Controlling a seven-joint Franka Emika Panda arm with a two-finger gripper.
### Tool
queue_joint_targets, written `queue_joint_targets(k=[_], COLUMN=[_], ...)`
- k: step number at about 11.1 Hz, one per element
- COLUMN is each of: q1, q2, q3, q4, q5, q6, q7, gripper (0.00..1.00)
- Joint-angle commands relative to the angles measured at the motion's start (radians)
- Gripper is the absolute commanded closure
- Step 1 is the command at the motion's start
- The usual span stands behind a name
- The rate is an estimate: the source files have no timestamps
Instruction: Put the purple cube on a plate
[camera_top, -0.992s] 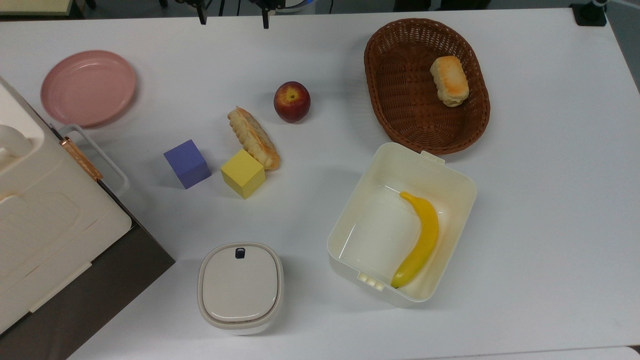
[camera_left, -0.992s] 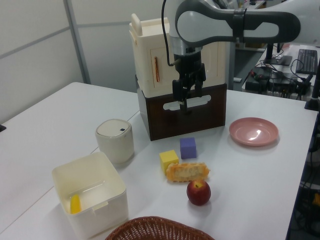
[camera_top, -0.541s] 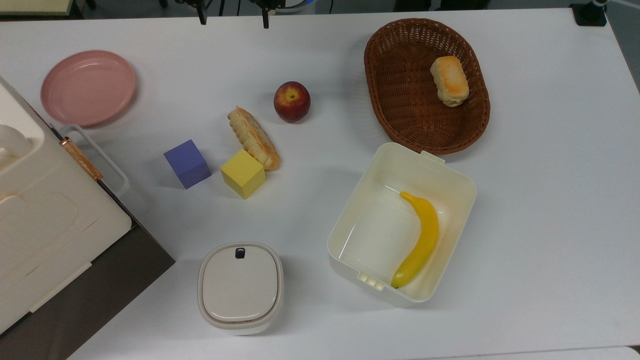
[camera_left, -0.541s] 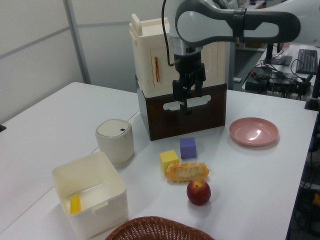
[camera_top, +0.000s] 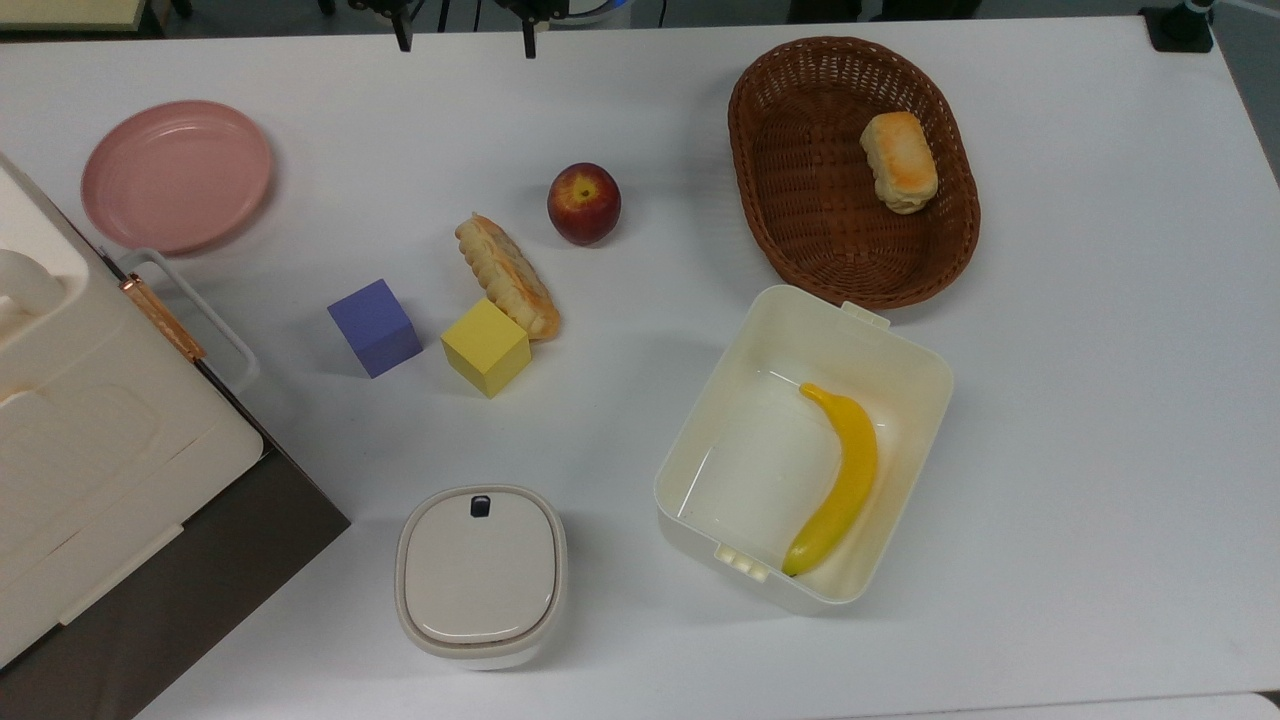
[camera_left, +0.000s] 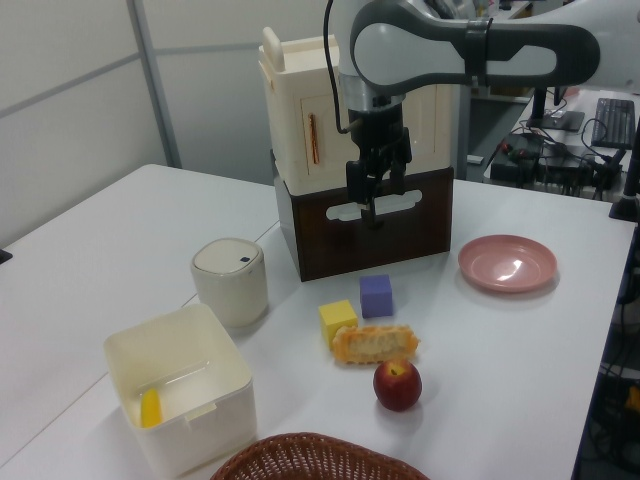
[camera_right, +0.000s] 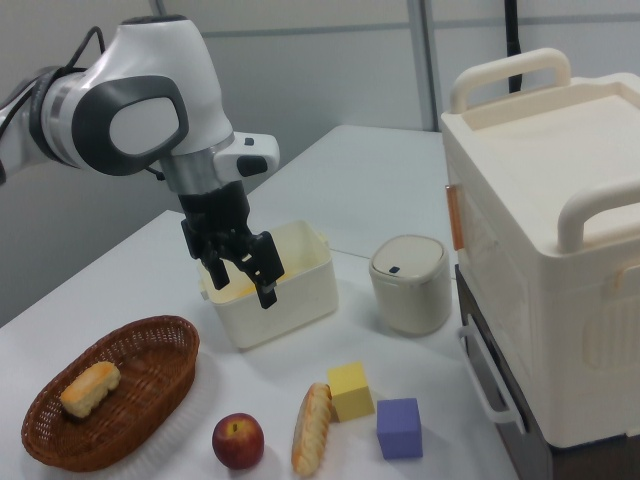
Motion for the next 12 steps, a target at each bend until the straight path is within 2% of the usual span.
queue_joint_targets(k=[1, 6, 12], q1=[-0.014, -0.037, -0.054], q2=[0.013, 0.026, 0.024], q3=[-0.018, -0.021, -0.021], q4=[-0.004, -0.005, -0.005], q5=[-0.001, 0.002, 0.014], q6=[0.037, 0.051, 0.051], q7=[-0.062, -0.192, -0.188], gripper=[0.0, 0.0, 0.0])
